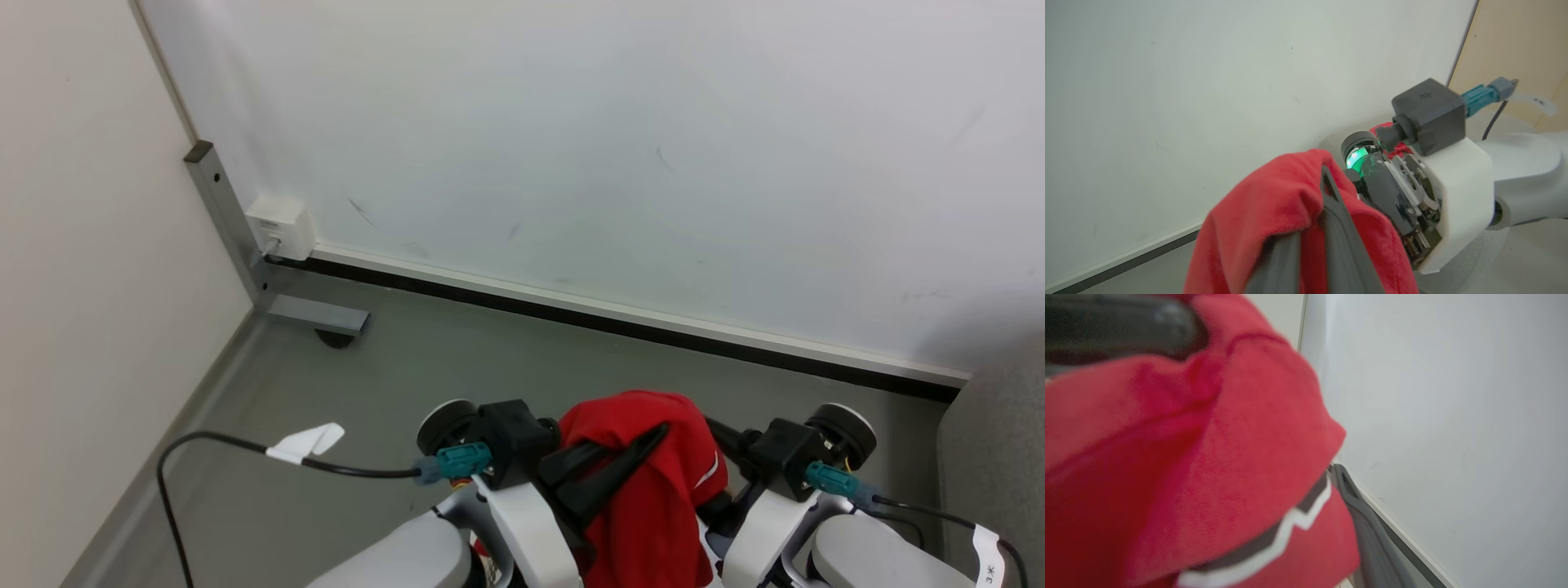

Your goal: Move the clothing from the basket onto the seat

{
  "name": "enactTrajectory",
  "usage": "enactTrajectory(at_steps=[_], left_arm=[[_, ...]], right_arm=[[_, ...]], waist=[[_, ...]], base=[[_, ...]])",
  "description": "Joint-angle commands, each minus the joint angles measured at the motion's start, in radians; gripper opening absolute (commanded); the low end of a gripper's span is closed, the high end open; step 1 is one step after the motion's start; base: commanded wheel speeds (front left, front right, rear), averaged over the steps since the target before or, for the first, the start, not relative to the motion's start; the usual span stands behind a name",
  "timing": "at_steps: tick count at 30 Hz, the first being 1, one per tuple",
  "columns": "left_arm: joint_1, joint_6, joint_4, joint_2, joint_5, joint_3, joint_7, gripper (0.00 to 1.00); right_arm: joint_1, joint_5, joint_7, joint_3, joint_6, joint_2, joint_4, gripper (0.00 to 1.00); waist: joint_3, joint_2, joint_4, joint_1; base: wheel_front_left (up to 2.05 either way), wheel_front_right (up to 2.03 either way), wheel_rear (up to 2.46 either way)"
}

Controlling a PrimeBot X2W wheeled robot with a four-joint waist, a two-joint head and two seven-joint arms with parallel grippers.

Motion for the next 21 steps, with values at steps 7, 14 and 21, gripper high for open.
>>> enactTrajectory(at_steps=[7,14,21], left_arm=[[0.008,0.007,0.013,0.011,-0.022,0.011,-0.012,0.0],[0.016,0.017,0.038,0.021,-0.029,0.021,-0.025,0.0],[0.022,0.03,0.056,0.024,-0.029,0.026,-0.038,0.48]], right_arm=[[-0.01,0.015,0.0,0.0,-0.003,-0.018,-0.036,0.0],[0.022,0.018,0.0,-0.073,-0.003,-0.026,-0.048,0.0],[0.078,0.037,0.0,-0.177,-0.003,-0.023,-0.086,0.0]], waist=[[0.01,-0.0001,-0.017,0.0],[0.014,-0.0001,-0.055,0.0],[0.015,-0.0001,-0.106,0.0]], base=[[0.0,0.0,0.0],[0.0,0.0,0.0],[0.0,0.0,0.0]])
